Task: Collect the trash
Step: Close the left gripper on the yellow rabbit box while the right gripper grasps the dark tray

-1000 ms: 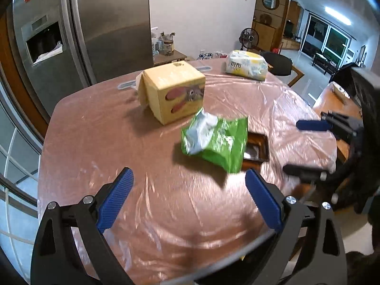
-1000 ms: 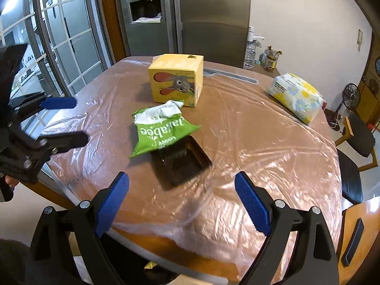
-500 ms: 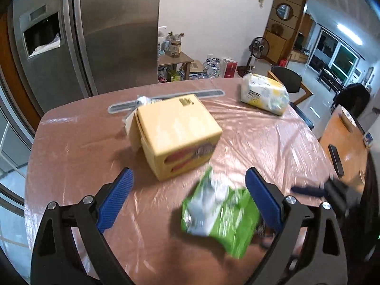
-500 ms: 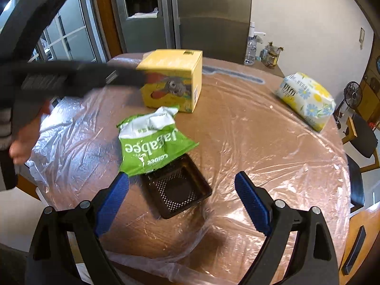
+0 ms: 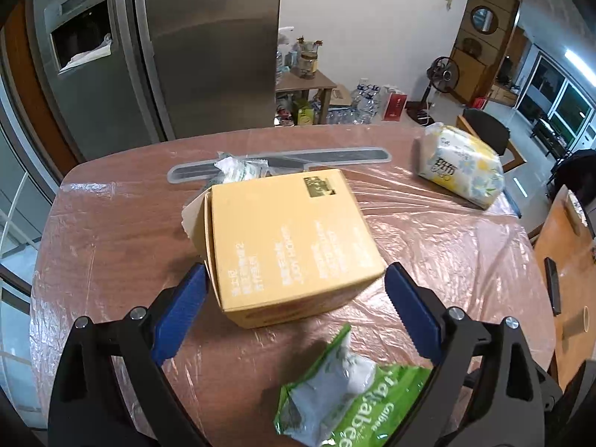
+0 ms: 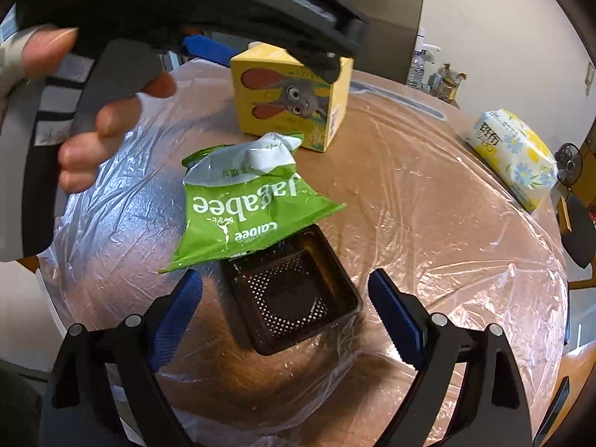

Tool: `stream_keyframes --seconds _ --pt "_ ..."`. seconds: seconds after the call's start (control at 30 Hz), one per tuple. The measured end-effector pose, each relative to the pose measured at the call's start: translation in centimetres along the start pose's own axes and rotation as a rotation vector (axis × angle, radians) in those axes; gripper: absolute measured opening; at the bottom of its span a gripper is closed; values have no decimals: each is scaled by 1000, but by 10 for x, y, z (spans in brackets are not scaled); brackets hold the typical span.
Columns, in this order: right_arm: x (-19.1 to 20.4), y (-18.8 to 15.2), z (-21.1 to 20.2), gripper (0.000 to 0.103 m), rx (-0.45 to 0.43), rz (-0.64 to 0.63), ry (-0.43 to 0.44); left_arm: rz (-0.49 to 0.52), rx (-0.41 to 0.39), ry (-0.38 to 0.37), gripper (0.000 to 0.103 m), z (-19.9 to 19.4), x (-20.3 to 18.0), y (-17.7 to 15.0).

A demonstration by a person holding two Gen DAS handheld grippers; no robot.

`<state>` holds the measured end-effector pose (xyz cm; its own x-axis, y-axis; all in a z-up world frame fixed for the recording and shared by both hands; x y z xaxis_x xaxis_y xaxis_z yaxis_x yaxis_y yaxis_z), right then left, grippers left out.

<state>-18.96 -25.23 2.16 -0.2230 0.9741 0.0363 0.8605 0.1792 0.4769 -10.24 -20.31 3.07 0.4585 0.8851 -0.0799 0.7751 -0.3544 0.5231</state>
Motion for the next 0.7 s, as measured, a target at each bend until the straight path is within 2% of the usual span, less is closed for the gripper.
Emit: stream_keyframes --seconds 0.2,0.4,0.5,0.57,0.7 --pt "4 1 8 89 29 -21 34 23 25 30 96 15 0 1" --pt "5 6 13 87 41 -30 53 31 29 24 96 23 3 -1" --pt "7 7 12 75 39 -35 34 37 12 15 94 22 4 -3" --pt "9 8 12 63 39 -39 23 38 2 4 92 21 5 -4" --pt "7 6 10 57 37 -38 19 45 -7 -8 91 19 5 -5"
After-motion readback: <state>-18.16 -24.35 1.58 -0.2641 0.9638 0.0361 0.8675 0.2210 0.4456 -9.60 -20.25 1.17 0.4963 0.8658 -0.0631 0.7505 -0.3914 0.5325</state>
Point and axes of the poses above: each gripper's, at about its wrist camera, not at the fingertips, and z roughly the way its jaws point, x to its left, y to its top, the point moved 4 cm from there along z, roughly the way its jaws point, and after that the axes turned 4 degrees about x, right-handed, at the moved point
